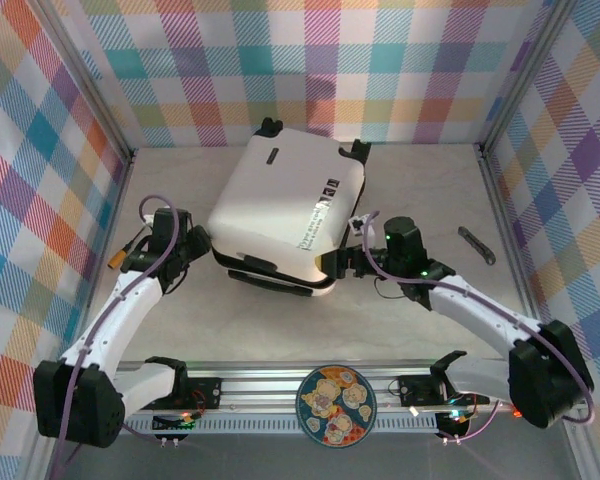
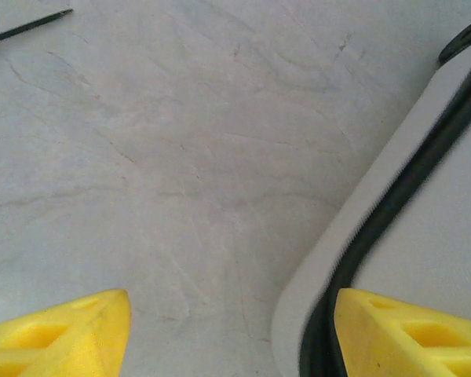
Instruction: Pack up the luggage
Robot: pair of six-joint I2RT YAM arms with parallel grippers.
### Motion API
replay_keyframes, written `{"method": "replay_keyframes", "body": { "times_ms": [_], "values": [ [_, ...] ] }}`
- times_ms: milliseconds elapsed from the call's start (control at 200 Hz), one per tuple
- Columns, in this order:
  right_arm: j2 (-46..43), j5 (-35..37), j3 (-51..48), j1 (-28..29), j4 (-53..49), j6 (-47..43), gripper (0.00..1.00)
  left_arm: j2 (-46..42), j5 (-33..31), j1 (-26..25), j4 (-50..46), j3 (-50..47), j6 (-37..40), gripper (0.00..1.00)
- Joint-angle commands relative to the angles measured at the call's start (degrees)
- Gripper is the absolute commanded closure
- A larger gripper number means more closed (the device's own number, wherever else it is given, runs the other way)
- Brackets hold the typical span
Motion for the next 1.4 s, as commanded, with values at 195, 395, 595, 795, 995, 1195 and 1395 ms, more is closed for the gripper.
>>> {"method": "replay_keyframes", "body": {
  "times_ms": [195,395,595,795,995,1195,1395],
  "values": [
    [-5.5,-1.0,11.0,-3.6,-11.8,-6.0,0.01,-11.7,1.0,-4.5,-7.5,-0.7,-2.8,0.3],
    [0.1,1.8,22.8,-15.3,-21.0,-12.8,0.01,-17.1,2.5,-7.6,-11.1,-2.8,-4.6,0.3],
    [20.0,2.9,42.7,-22.1,-26.9,-13.0,0.01,-19.9,8.5,-10.0,-7.8,-8.8,-8.4,0.31],
    [35.8,-1.5,53.4,-25.4,-24.3,-5.4,0.01,-19.2,11.4,-13.6,-1.9,-15.1,-12.6,0.32],
    [45.9,-6.4,59.5,-27.0,-20.2,1.9,0.01,-17.7,13.3,-18.5,6.4,-20.5,-16.7,0.33],
    [50.6,-11.7,61.4,-27.1,-13.9,7.9,0.01,-14.8,13.8,-20.7,14.7,-23.1,-18.9,0.32],
    [52.2,-14.7,61.3,-27.1,-11.4,9.4,0.01,-8.8,13.3,-21.0,22.0,-24.0,-19.8,0.31]
  ]
}}
